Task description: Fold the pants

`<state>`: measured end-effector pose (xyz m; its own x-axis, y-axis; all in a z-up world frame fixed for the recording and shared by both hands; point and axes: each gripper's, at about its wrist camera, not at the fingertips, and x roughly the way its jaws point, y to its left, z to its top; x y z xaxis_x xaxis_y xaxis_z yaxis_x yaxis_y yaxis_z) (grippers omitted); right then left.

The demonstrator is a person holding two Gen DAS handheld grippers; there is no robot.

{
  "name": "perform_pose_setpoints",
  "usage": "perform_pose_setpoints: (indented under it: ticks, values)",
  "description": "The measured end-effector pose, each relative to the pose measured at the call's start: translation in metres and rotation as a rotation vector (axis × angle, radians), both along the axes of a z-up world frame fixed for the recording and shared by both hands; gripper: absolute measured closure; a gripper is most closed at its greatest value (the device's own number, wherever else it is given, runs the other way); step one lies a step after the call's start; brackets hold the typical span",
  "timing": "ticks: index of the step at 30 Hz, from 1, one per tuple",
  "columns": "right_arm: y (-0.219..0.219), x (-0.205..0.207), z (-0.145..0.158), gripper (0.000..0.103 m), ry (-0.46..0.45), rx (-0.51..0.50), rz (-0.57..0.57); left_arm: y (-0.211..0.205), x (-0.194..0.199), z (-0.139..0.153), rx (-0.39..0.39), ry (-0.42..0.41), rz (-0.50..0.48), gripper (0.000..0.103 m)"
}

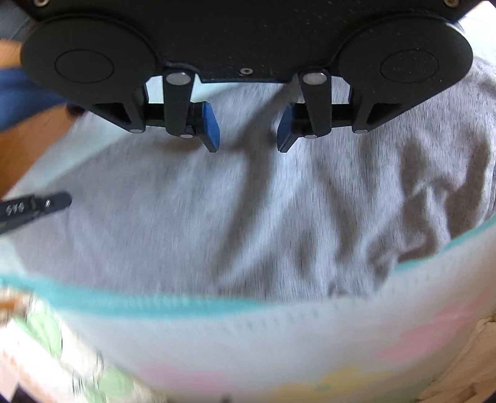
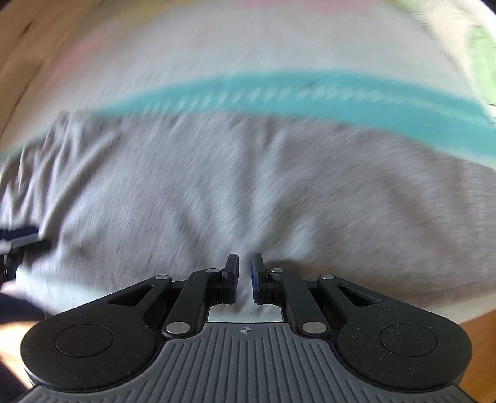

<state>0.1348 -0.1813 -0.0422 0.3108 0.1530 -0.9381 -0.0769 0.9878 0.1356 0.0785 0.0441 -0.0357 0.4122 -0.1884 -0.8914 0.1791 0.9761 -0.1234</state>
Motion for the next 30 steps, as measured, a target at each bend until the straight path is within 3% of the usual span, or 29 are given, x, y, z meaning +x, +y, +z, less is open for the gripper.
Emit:
perform_pose_setpoints:
  ticks: [4,7,11,14,17,19,21,25,30]
  values:
    - [-0.017,0.012,0.007,0.094,-0.082,0.073,-0.128,-0.006,0.014,0.001,-0.059,-0.026,0.014,0.049]
    - [-0.014,0.021,0.009,0.094,-0.132,0.087,-0.145,-0.025,0.021,-0.027,-0.092,0.113,-0.053,0.048]
    - [-0.006,0.041,0.001,0.094,-0.167,0.124,-0.130,-0.062,-0.010,-0.025,0.027,0.018,-0.217,0.041]
    - [-0.004,0.055,-0.006,0.094,-0.152,0.128,-0.129,-0.067,-0.021,-0.027,0.027,0.007,-0.252,0.041]
    - [-0.012,0.065,-0.020,0.094,-0.114,0.039,-0.155,-0.067,-0.022,-0.025,0.020,0.000,-0.263,0.042]
    - [-0.027,0.066,-0.028,0.095,-0.084,-0.028,-0.199,-0.062,-0.016,-0.024,-0.011,0.010,-0.246,0.042]
    - [-0.050,0.062,-0.027,0.095,-0.076,0.003,-0.260,-0.060,-0.012,-0.016,-0.029,0.007,-0.236,0.042]
    - [-0.101,0.049,-0.017,0.095,-0.057,-0.064,-0.421,-0.063,-0.004,0.000,-0.054,-0.046,-0.229,0.042]
    - [-0.163,0.015,0.012,0.094,-0.164,0.058,-0.634,-0.067,0.014,0.003,-0.058,-0.088,-0.197,0.042]
